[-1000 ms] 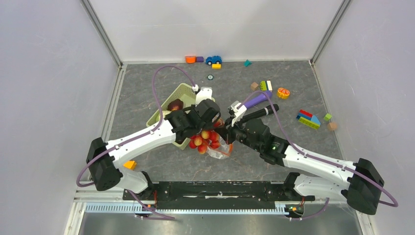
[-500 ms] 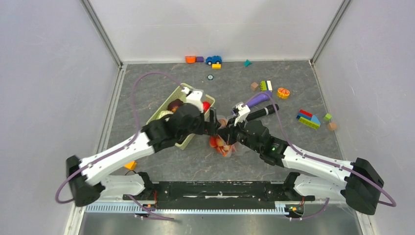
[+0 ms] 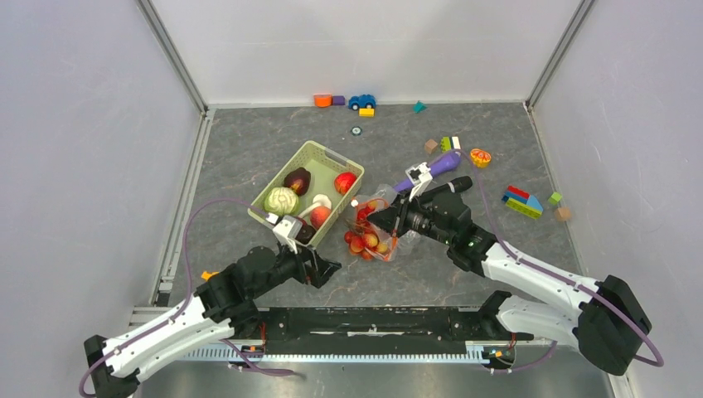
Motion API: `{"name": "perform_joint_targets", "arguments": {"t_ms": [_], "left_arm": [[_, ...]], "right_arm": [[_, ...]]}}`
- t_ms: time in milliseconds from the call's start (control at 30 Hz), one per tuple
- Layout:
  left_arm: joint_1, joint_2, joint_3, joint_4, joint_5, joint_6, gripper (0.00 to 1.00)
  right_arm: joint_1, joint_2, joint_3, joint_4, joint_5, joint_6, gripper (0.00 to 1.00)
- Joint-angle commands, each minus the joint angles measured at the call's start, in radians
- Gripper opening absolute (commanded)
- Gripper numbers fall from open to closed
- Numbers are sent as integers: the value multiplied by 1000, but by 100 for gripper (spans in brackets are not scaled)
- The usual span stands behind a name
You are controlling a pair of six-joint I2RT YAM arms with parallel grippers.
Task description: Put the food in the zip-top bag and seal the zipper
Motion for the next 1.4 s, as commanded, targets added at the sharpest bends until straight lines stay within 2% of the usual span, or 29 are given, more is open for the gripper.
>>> {"name": "perform_joint_targets", "arguments": {"t_ms": [0, 100, 233, 400, 567, 700, 833, 933, 1200, 1367], "left_arm": [[-2, -112, -101, 264, 108, 13, 100], [-2, -129, -133, 335, 124, 62, 100], [-2, -104, -159, 350, 112, 98, 100], [-1, -109, -189, 451, 269, 123, 100], [-2, -137, -183, 431, 377, 152, 100], [-3, -162, -171, 338, 313, 147, 100], [-1, -158, -179, 311, 226, 126, 100], [-2, -159, -182, 315, 220, 130, 100], [-2, -162, -258, 634, 246, 236, 100], [-2, -76, -257, 823, 308, 325, 100]], "right_arm": [[-20, -27, 94, 85, -145, 68, 0], [-28, -26, 132, 86, -204, 103, 0], [-35, -22, 181, 92, -275, 151, 0], [-41, -8, 257, 92, -377, 195, 0], [-45, 3, 330, 58, -442, 212, 0], [-48, -3, 366, 20, -469, 211, 0], [-54, -9, 373, 8, -501, 219, 0], [-54, -15, 375, 8, -515, 224, 0], [-55, -51, 349, 19, -523, 225, 0], [-55, -70, 322, 45, -530, 236, 0]]}}
